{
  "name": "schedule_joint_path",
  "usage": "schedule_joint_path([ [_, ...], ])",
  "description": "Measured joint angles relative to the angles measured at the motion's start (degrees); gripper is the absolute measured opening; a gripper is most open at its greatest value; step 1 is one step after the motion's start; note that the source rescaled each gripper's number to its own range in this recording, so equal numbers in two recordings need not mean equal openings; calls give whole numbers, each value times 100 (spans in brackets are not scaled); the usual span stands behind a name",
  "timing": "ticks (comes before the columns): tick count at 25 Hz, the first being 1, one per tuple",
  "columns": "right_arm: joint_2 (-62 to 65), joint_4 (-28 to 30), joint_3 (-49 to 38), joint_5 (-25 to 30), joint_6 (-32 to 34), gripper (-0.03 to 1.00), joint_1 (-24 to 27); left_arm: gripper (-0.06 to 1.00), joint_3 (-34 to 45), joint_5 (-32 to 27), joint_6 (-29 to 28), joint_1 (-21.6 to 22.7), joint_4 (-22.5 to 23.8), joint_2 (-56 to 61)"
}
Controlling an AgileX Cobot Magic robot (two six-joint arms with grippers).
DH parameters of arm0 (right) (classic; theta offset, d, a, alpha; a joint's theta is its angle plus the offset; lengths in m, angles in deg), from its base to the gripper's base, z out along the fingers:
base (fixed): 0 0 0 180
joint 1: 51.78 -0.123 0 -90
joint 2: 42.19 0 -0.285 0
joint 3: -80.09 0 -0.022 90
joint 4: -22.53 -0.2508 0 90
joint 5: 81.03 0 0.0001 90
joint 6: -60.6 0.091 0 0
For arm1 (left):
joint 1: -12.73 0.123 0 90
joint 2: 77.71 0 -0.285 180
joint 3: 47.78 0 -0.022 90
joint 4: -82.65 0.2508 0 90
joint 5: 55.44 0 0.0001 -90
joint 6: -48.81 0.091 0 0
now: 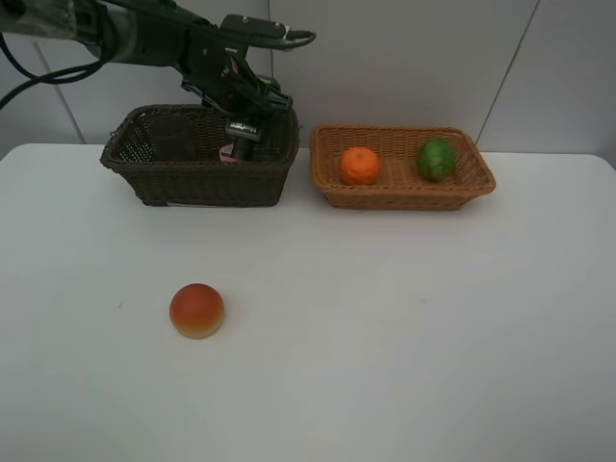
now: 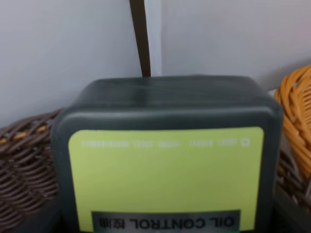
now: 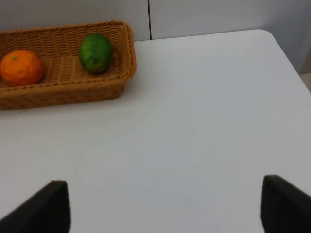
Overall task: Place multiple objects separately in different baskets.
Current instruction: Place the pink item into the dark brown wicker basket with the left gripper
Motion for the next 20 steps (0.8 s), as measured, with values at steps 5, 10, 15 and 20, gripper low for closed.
schedule_joint_path([
  [5, 0, 0, 0, 0, 0, 66, 0, 83, 43, -90, 0, 0, -21, -34],
  [10, 0, 0, 0, 0, 0, 66, 0, 83, 48, -124, 0, 0, -126, -49],
  [15, 0, 0, 0, 0, 0, 66, 0, 85, 48, -241, 0, 0, -211, -43],
  [20, 0, 0, 0, 0, 0, 66, 0, 93, 48, -332, 0, 0, -218, 173],
])
